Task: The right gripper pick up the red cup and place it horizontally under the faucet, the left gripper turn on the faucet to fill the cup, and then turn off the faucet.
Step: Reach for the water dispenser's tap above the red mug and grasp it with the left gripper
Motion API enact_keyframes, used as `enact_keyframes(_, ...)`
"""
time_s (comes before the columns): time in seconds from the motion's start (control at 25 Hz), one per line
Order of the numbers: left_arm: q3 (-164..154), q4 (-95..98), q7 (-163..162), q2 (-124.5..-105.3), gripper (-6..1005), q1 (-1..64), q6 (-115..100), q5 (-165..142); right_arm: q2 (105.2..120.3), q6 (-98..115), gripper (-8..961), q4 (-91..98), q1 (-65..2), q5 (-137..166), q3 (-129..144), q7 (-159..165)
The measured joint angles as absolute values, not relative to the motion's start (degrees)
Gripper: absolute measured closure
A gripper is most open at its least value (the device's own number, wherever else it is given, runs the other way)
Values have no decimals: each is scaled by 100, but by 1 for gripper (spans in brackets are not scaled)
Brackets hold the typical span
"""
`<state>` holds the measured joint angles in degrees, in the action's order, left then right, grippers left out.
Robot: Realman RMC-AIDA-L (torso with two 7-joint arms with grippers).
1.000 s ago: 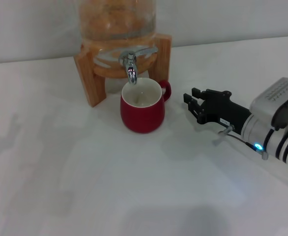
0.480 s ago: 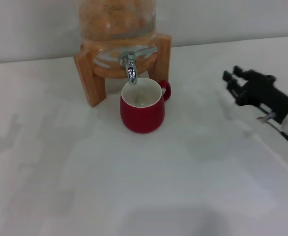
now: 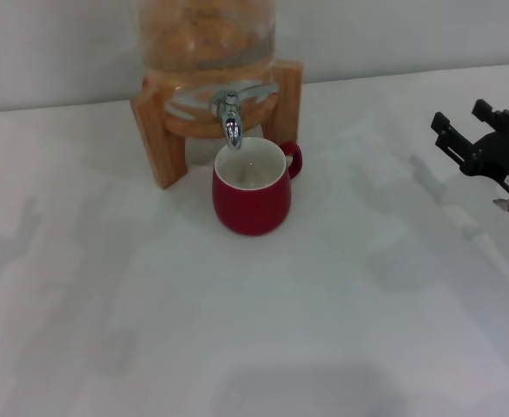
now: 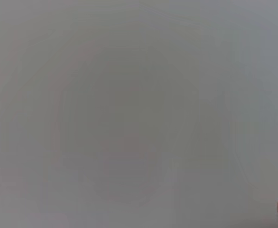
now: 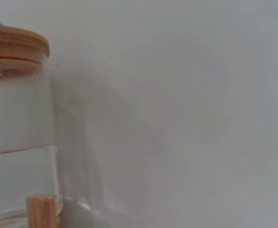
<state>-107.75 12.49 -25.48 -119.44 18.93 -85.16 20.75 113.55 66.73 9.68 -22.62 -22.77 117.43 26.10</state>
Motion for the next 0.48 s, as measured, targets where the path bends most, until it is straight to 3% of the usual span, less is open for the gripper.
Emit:
enact_keyframes(0.16, -10775, 1241, -2549, -11943, 133, 1947, -8510, 2075, 11383, 6880, 404, 966, -2169, -2278, 11579, 2607)
enact_keyframes(0.28, -10775, 1239, -2548, -11936, 133, 1989, -8507, 2075, 11394, 7041, 170, 966, -2078, -2278, 11464, 2604)
enact_keyframes(0.48, -10775, 1239, -2549, -11935, 133, 2028, -8507, 2075, 11420, 7248, 103, 966, -1954, -2275, 11338, 2592)
